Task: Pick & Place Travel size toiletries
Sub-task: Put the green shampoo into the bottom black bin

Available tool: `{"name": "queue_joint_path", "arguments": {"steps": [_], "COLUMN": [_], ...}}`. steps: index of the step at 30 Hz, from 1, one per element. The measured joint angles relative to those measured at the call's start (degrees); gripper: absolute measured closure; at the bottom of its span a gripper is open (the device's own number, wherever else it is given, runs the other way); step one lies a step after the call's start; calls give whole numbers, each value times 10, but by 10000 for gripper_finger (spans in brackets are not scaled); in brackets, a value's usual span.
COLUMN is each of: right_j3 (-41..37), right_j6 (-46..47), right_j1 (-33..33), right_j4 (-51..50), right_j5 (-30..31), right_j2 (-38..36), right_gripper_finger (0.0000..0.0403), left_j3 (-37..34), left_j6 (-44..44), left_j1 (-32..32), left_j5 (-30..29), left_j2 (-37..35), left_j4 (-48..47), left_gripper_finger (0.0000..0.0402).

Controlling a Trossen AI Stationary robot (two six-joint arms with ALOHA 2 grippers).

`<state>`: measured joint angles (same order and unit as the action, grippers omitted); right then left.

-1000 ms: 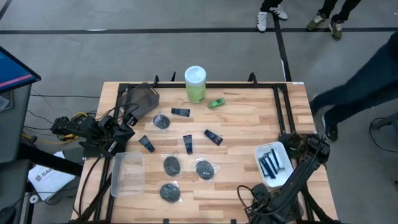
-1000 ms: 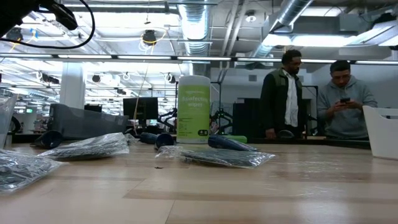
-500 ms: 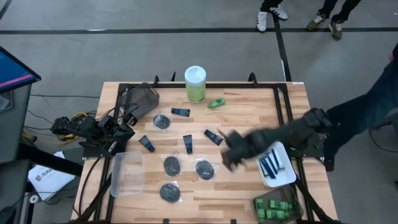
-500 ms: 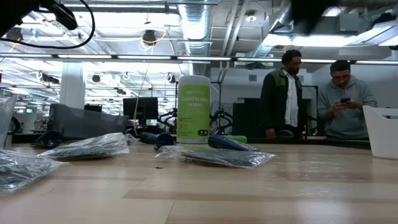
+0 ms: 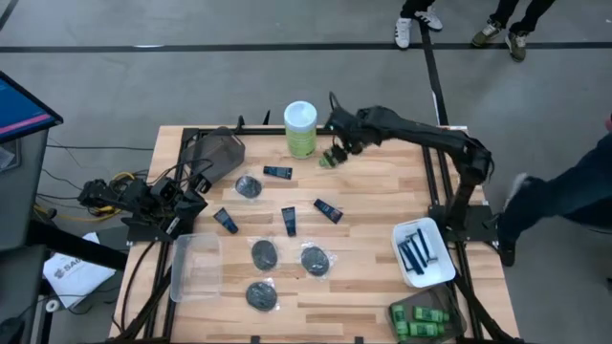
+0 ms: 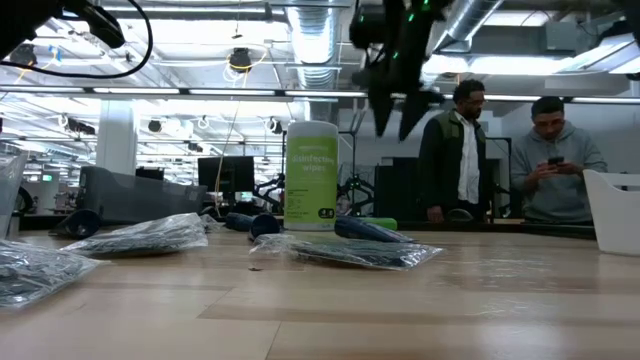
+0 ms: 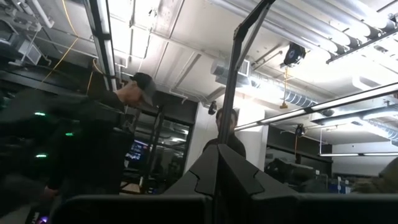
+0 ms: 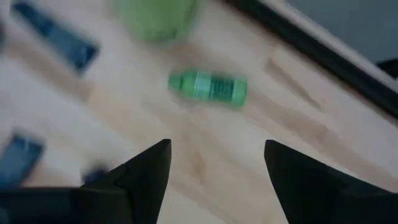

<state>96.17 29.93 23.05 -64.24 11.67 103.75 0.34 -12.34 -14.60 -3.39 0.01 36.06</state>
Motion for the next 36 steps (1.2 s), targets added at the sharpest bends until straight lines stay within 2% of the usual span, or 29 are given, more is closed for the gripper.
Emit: {"name": "queue_joint_path", "arguments": {"steps": [5,11,16,19,36], "right_j3": [1,1,1,5,16], "right_j6": [43,46,32,28,34], "right_j1": [50,86,103,105,120], "right_j4": [33,61,89,95,126], "right_j5": [-18,-31,-98,-118,-129], "right_j2": [64,137,177,196,203], "right_gripper_finger": [127,97,91,91,91], "left_j3": [0,0,0,0,0], "left_j6": [0,0,0,0,0], "left_j1": [0,0,0,0,0], "left_j5": [2,0,0,0,0], "left_j2": [0,0,0,0,0], "left_j4": [0,0,0,0,0], "left_gripper_finger": [399,399,399,399,399]}}
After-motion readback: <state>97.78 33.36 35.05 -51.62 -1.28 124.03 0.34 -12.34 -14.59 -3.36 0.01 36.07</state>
